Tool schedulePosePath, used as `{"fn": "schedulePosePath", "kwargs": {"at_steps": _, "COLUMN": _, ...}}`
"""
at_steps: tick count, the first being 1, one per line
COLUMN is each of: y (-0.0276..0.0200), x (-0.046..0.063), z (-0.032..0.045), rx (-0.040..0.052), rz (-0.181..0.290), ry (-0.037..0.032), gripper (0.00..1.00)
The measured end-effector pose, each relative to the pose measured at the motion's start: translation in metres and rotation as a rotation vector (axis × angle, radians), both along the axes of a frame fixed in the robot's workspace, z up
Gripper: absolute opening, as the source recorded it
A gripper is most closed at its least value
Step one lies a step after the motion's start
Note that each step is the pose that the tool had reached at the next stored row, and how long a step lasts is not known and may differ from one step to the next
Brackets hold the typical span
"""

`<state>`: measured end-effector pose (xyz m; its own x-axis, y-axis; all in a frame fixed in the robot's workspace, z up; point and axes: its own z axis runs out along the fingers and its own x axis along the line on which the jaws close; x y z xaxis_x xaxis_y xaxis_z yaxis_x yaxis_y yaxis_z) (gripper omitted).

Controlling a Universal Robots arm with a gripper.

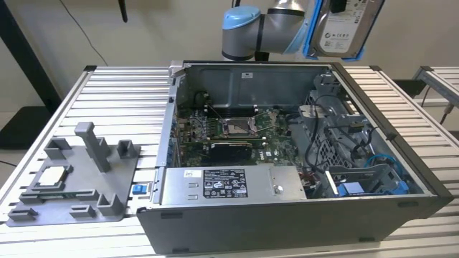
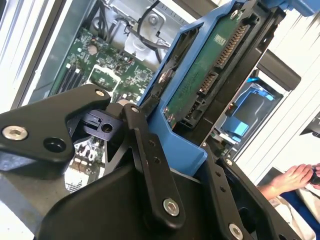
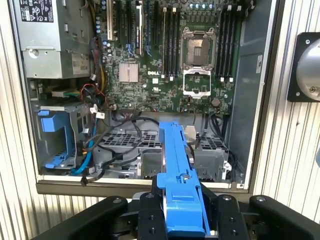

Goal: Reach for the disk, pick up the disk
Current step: 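Pick up the disk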

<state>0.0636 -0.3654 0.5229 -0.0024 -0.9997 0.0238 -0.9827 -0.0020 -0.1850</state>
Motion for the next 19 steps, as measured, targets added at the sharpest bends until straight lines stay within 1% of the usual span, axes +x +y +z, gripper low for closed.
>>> {"fn": "schedulePosePath", "kwargs": {"at_steps": 2, "y": -0.0014, "x": 0.000, "z": 0.0000, "rx": 0.0001, "rz": 0.000, "ry": 0.0000, "gripper": 0.00}}
{"fn": "schedulePosePath", "kwargs": {"at_steps": 6, "y": -0.0058, "x": 0.000, "z": 0.0000, "rx": 0.0001, "rz": 0.000, "ry": 0.0005, "gripper": 0.00}}
{"fn": "schedulePosePath", "kwargs": {"at_steps": 12, "y": -0.0141, "x": 0.000, "z": 0.0000, "rx": 0.0000, "rz": 0.000, "ry": 0.0023, "gripper": 0.00}}
{"fn": "schedulePosePath", "kwargs": {"at_steps": 19, "y": -0.0251, "x": 0.001, "z": 0.0000, "rx": 0.0000, "rz": 0.000, "ry": 0.0047, "gripper": 0.00}}
